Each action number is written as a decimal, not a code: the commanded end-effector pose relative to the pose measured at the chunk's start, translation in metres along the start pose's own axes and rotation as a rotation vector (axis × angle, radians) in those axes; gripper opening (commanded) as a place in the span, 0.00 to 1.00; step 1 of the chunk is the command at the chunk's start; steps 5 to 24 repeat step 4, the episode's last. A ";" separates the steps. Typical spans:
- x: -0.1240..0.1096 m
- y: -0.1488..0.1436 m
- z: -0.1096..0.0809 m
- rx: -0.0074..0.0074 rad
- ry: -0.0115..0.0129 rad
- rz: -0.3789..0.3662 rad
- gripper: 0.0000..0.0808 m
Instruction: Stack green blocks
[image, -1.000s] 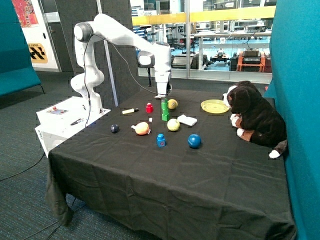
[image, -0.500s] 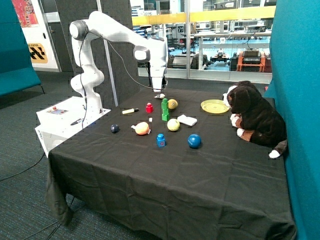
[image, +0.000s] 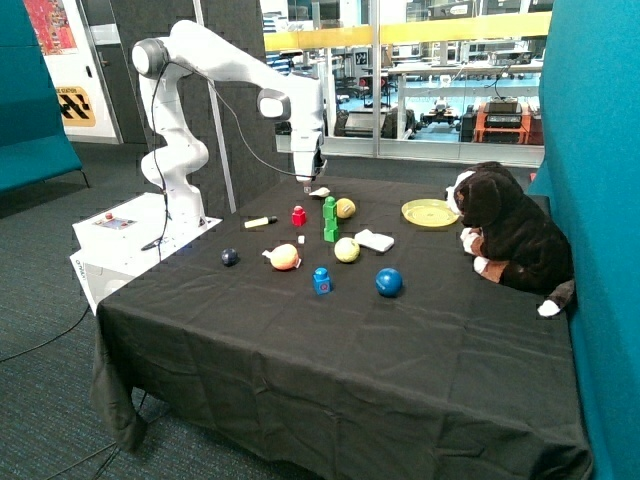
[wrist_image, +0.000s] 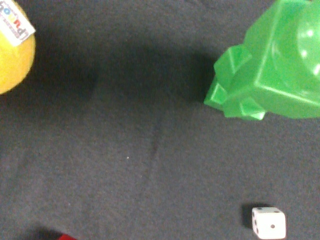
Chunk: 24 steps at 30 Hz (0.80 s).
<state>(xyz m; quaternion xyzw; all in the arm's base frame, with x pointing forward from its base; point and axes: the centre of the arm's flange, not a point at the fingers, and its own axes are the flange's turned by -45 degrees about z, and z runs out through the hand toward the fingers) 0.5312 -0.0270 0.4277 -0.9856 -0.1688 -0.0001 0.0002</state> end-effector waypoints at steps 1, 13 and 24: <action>-0.002 0.000 -0.003 -0.0004 -0.0002 -0.017 0.93; 0.002 -0.006 -0.005 -0.0003 -0.0002 -0.042 0.91; 0.002 -0.006 -0.005 -0.0003 -0.0002 -0.042 0.91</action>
